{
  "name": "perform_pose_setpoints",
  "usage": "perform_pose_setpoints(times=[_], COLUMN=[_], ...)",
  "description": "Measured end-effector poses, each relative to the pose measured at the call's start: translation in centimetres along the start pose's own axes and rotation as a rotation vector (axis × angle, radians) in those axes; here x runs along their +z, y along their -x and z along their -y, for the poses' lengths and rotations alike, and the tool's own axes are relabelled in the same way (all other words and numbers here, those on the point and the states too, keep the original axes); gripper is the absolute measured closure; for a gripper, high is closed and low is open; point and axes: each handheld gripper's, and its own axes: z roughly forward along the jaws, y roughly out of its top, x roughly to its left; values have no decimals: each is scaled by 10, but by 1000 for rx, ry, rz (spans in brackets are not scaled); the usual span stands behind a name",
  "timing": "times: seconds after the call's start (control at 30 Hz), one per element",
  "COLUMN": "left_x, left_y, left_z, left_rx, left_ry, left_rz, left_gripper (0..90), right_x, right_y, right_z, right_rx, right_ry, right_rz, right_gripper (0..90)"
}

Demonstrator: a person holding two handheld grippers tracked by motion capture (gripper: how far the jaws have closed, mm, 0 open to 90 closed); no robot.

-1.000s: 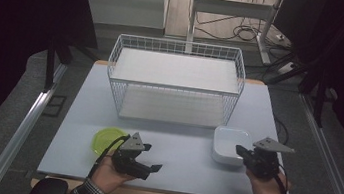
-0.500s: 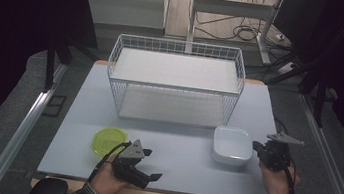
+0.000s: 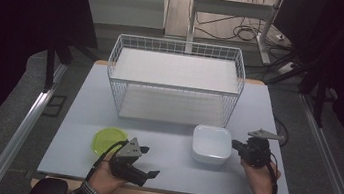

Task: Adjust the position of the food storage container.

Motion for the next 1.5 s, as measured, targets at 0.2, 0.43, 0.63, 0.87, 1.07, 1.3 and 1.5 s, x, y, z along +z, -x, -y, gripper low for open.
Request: perform_pose_setpoints(times=[0.2,0.43,0.63,0.87,1.07,1.3,1.5], left_x=[-6,-9,-16,-30,-34,-35,-43], left_y=[-4,-5,-8,-13,-19,-19,-27], left_z=[4,5,7,7,10,9,4], left_rx=[-13,-9,-7,-16,-36,-31,-49], left_ry=[4,-2,-22,-39,-35,-28,-16], left_rz=[-9,-22,-59,-95,-114,-122,-190], left_gripper=[140,143,174,157,220,351,745], right_x=[12,24,37,52,61,48,40], right_y=[-24,-43,-63,-90,-106,-94,-91], right_z=[-4,-9,-15,-21,-22,-25,-21], right_rx=[-30,-39,-57,-78,-123,-117,-137], right_ry=[-4,-4,-11,-17,-30,9,13], right_rz=[-63,-114,-162,-203,-216,-200,-210], right_gripper=[896,895,893,891,876,837,699])
